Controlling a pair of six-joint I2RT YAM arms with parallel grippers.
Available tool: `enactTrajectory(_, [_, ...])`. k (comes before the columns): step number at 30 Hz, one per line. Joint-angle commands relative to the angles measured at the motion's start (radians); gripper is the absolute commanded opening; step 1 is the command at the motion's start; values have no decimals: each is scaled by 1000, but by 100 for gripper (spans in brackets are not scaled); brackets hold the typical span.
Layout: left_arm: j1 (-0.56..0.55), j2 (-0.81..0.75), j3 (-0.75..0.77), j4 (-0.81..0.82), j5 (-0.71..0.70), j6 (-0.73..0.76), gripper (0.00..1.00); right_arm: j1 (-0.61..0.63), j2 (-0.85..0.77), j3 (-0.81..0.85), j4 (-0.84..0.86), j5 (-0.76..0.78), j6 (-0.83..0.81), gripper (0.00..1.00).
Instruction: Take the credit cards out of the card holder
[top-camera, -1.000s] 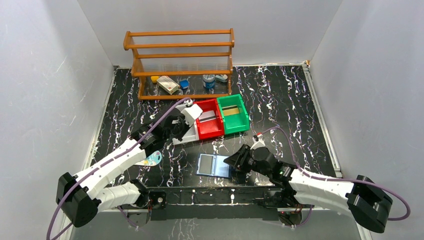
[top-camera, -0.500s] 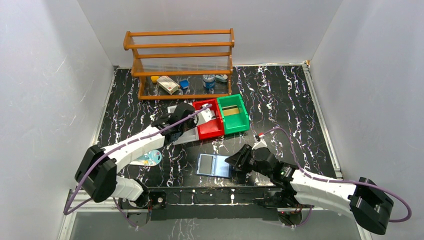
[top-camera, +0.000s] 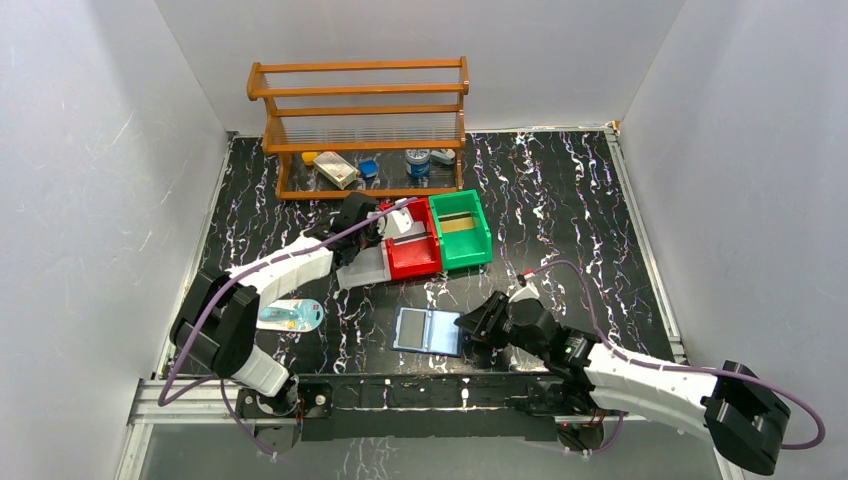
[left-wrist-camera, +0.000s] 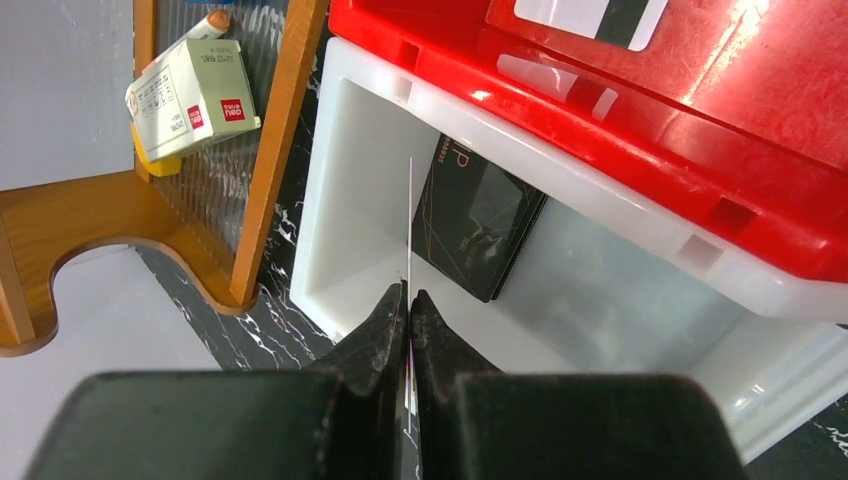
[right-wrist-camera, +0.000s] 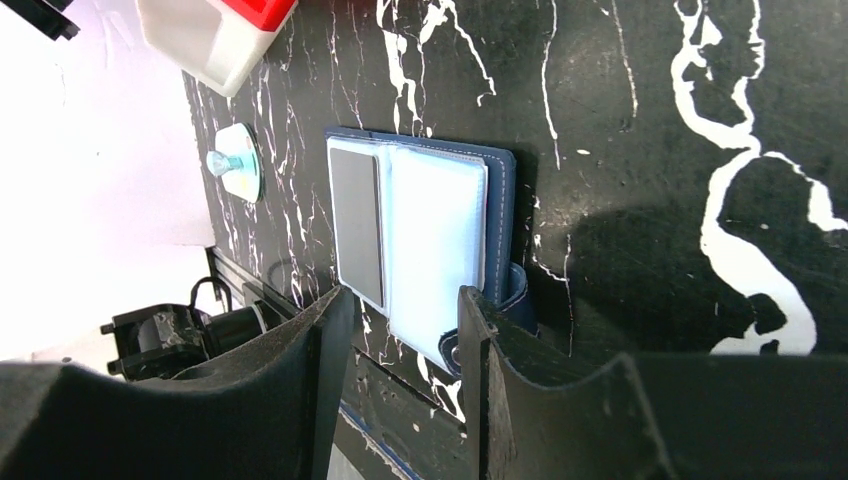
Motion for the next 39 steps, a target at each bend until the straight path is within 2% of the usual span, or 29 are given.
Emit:
enactTrajectory(1, [26, -11, -1, 41, 109, 53, 0, -2, -43, -17, 2, 40, 28, 52])
enactTrajectory(11, [57, 44, -25, 106, 125, 90, 0, -1, -130, -48, -23, 61, 58, 52])
enactTrajectory(25, [88, 147, -24, 165, 161, 64, 1, -2, -124, -43, -21, 64, 52, 53])
enactTrajectory(29, [87, 158, -10, 143, 161, 46, 12, -1, -117, -41, -14, 64, 49, 53])
enactTrajectory(32, [87, 159, -4, 135, 147, 11, 33, -2, -114, -37, -13, 64, 49, 53])
enactTrajectory(34, [87, 153, -1, 131, 141, -6, 43, -1, -115, -37, -14, 63, 46, 54])
enactTrajectory(39, [87, 115, -2, 114, 155, -32, 52, -1, -118, -36, -15, 56, 47, 54])
